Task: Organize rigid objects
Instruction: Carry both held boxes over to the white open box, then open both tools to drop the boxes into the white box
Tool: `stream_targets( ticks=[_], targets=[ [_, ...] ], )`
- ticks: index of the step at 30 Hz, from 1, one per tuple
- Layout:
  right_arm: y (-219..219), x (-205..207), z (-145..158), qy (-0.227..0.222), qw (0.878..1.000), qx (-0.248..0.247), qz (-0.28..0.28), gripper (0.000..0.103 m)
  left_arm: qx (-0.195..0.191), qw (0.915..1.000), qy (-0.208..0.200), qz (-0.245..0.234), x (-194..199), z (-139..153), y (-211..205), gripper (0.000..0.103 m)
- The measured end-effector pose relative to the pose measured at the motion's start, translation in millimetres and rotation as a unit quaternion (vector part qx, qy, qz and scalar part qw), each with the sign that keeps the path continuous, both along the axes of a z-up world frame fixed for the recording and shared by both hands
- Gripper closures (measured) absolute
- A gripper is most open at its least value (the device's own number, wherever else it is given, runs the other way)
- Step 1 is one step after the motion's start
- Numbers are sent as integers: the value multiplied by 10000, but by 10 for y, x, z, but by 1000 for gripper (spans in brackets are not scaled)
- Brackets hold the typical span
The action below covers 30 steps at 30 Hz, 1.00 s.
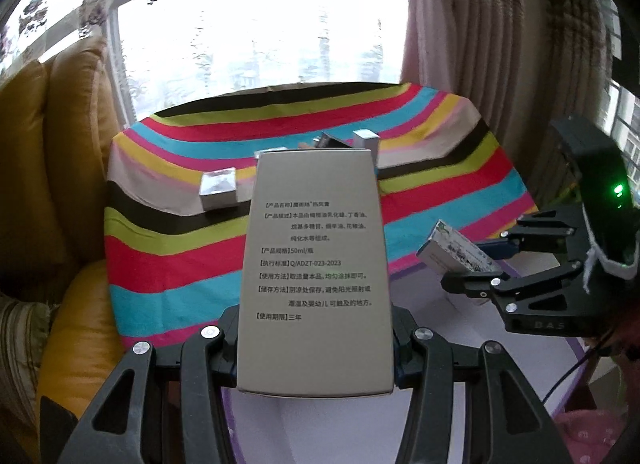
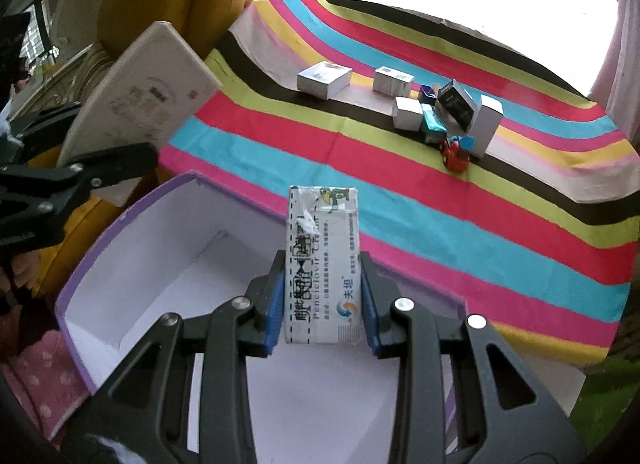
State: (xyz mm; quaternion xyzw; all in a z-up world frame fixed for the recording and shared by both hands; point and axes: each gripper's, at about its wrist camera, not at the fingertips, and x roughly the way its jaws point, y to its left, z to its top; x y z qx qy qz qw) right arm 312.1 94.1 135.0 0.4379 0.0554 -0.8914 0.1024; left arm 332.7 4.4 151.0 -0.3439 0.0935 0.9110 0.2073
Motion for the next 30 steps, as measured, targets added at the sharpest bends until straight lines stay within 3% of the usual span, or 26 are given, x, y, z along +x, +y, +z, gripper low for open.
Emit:
stream_targets(
  ticks=[13, 20, 26, 28, 30],
  targets=[
    [39, 578, -136, -41, 9999, 87, 65, 66, -420, 9978, -467, -211, 262, -434, 186, 51],
    [-9, 631, -341, -267, 9995, 55, 143, 66, -610, 9963, -563, -212, 269, -539, 220, 51],
    [-69, 637, -338, -276, 9992, 91, 256, 66, -686, 9956, -586, -234, 273, -561, 228, 51],
    [-86, 658, -333, -288, 9991, 71, 300, 63, -695, 9954, -617, -216, 273, -568, 222, 49],
    [-75, 652, -322, -289, 9992, 9, 265, 53, -725, 9954, -604, -157, 274, -564, 210, 36]
  ],
)
